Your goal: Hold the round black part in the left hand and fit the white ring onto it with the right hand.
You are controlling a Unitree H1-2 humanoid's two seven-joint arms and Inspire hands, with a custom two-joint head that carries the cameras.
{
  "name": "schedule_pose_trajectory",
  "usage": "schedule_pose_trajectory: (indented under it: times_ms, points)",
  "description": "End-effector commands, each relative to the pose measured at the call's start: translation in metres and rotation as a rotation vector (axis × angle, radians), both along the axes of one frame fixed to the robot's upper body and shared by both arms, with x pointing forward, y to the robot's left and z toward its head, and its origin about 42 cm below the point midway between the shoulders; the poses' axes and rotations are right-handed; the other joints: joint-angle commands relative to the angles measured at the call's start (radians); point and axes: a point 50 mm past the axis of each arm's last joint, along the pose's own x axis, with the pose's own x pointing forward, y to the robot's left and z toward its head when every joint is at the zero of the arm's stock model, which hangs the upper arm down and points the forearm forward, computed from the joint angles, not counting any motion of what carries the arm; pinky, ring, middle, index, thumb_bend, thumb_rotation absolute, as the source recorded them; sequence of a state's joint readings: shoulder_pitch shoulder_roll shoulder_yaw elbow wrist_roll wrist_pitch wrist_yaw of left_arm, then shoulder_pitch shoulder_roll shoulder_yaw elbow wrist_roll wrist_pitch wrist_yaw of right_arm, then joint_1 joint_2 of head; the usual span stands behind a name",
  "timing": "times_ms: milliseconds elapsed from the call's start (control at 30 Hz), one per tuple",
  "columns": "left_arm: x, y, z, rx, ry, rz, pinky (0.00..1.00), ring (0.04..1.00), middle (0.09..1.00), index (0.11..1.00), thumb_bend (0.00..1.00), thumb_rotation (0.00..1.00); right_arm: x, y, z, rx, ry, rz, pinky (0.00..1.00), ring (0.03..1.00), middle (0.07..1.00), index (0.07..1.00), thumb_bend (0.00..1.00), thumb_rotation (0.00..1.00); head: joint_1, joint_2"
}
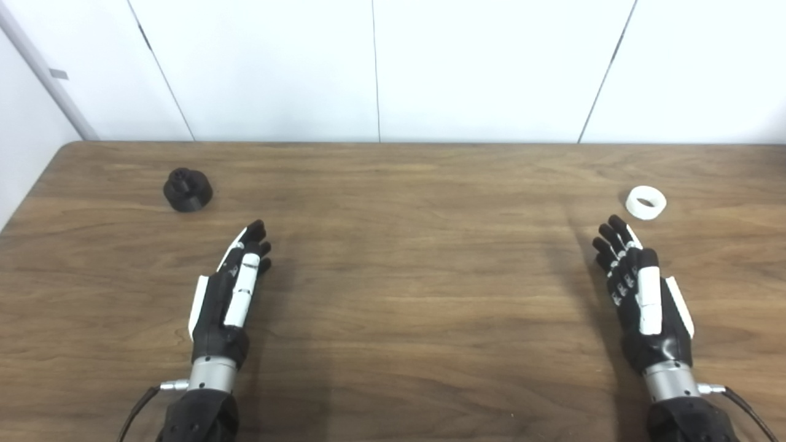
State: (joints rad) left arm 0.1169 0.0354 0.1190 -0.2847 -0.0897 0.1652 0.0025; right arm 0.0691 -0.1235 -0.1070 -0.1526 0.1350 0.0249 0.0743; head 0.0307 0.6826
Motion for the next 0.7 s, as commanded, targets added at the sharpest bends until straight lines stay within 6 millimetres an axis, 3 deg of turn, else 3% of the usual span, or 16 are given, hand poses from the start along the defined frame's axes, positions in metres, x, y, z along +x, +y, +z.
schedule_pose_trajectory:
  times_ms: [0,267,667]
  points:
    - [0.004,0.001,0.012,0.015,-0.075,-0.003,0.9,0.918,0.934,0.91,0.4,0.77,0.001,0.0,0.004,0.0,-0.04,0.005,0.96,0.938,0.951,0.95,0.64,1.0,0.003,-0.004]
    - [0.002,-0.003,0.009,0.002,-0.075,-0.007,0.91,0.921,0.935,0.917,0.39,0.77,-0.001,-0.005,-0.003,0.001,-0.034,0.0,0.94,0.936,0.951,0.945,0.65,1.0,0.052,-0.039]
    - [-0.006,-0.023,-0.008,0.022,-0.088,-0.013,0.9,0.91,0.924,0.919,0.4,0.74,-0.006,-0.032,-0.023,-0.039,-0.008,0.018,0.96,0.92,0.921,0.919,0.67,1.0,0.234,-0.158]
